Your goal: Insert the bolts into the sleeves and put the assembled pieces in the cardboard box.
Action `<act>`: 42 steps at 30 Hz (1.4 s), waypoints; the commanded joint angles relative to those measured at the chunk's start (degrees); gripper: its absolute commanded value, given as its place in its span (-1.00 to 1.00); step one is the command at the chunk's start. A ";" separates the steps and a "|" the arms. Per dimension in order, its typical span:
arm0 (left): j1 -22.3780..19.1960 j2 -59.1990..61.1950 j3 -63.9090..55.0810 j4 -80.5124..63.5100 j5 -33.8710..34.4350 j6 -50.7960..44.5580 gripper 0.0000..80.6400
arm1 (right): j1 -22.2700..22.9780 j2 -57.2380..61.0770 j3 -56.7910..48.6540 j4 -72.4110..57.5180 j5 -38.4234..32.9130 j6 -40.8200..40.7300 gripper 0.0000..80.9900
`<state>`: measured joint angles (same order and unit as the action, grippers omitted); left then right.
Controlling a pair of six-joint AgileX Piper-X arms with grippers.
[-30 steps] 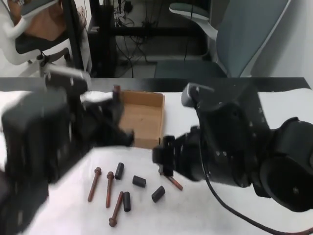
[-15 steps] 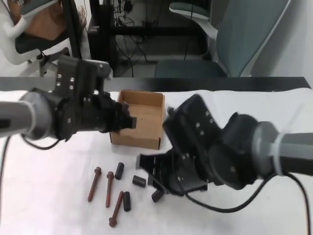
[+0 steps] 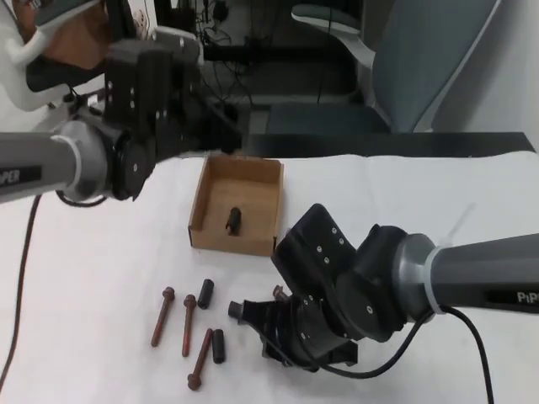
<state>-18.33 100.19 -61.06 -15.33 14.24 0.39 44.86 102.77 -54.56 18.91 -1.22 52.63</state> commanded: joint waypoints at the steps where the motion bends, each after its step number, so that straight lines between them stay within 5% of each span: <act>1: -0.15 -0.11 -0.87 0.36 1.03 -0.39 0.69 | -0.83 1.01 -0.46 -3.38 0.49 1.47 -0.20; 9: 0.13 -2.41 -0.75 14.08 0.89 -1.67 0.69 | -2.20 1.01 -0.46 -6.78 0.46 3.00 -0.20; 26: 1.77 -8.50 -0.72 19.12 0.42 -4.64 0.69 | -2.36 4.07 -1.71 -6.10 -0.05 16.01 -0.20; 34: 2.46 -13.16 -0.72 22.90 -0.01 -4.64 0.69 | -2.19 10.05 -12.47 11.24 -0.42 16.06 -0.20; 36: 2.90 -13.69 -0.72 24.93 -0.09 -3.90 0.69 | -2.10 10.61 -14.40 15.21 0.56 15.94 -0.39; 38: 3.62 -13.87 -0.72 28.93 -0.24 -2.71 0.69 | -2.15 10.37 -15.12 16.18 2.01 13.04 -0.98; 42: 4.68 -13.93 1.50 33.67 0.93 -0.39 0.60 | -2.15 8.09 -15.17 16.11 6.82 5.48 -0.99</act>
<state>-14.24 87.00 -60.81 15.74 14.65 -1.22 42.87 111.38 -69.99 31.85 1.60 62.15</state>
